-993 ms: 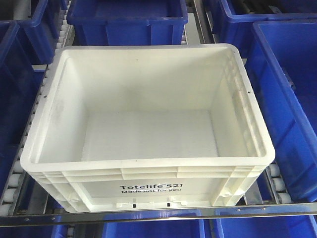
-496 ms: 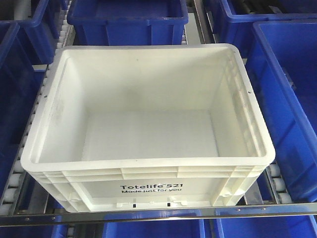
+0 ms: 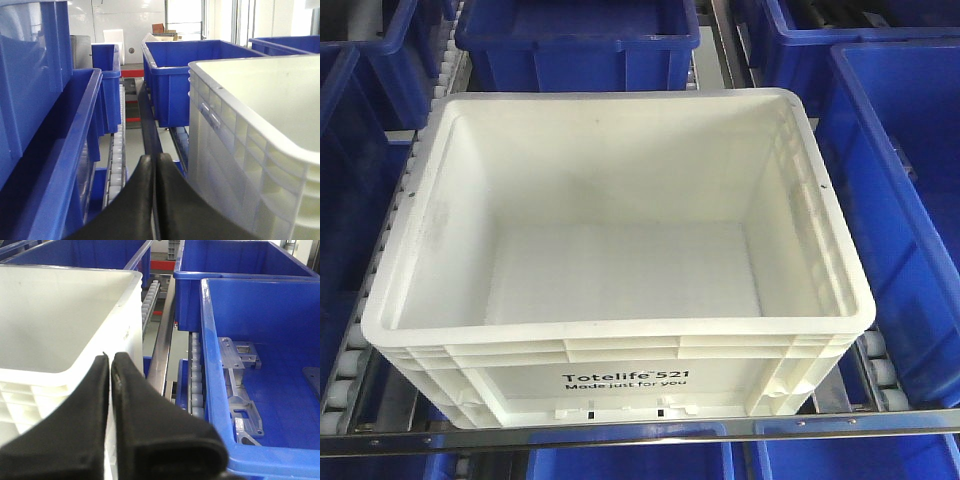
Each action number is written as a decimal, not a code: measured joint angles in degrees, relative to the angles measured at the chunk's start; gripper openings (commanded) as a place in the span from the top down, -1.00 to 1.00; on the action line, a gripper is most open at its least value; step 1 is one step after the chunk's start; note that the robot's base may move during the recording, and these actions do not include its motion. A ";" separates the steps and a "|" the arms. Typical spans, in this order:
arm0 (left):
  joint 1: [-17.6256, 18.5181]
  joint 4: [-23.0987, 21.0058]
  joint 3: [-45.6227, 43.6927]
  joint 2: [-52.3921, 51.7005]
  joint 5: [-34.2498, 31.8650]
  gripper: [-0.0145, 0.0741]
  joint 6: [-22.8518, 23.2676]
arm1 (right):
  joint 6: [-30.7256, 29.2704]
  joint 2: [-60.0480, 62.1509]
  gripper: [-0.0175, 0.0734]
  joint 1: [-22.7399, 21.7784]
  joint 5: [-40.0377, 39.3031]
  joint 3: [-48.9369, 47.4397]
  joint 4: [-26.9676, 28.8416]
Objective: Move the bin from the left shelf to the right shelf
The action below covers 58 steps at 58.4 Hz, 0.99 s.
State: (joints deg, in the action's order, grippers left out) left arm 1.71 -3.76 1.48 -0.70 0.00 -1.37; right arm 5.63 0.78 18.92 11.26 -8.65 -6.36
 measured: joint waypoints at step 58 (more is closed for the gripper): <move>0.00 9.64 0.00 0.00 1.40 0.69 10.65 | 0.00 0.00 0.63 0.00 0.00 0.00 0.00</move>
State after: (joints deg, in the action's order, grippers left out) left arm 1.71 5.87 1.48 -0.70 1.40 9.28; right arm 5.63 0.78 18.92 11.26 -8.65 -6.36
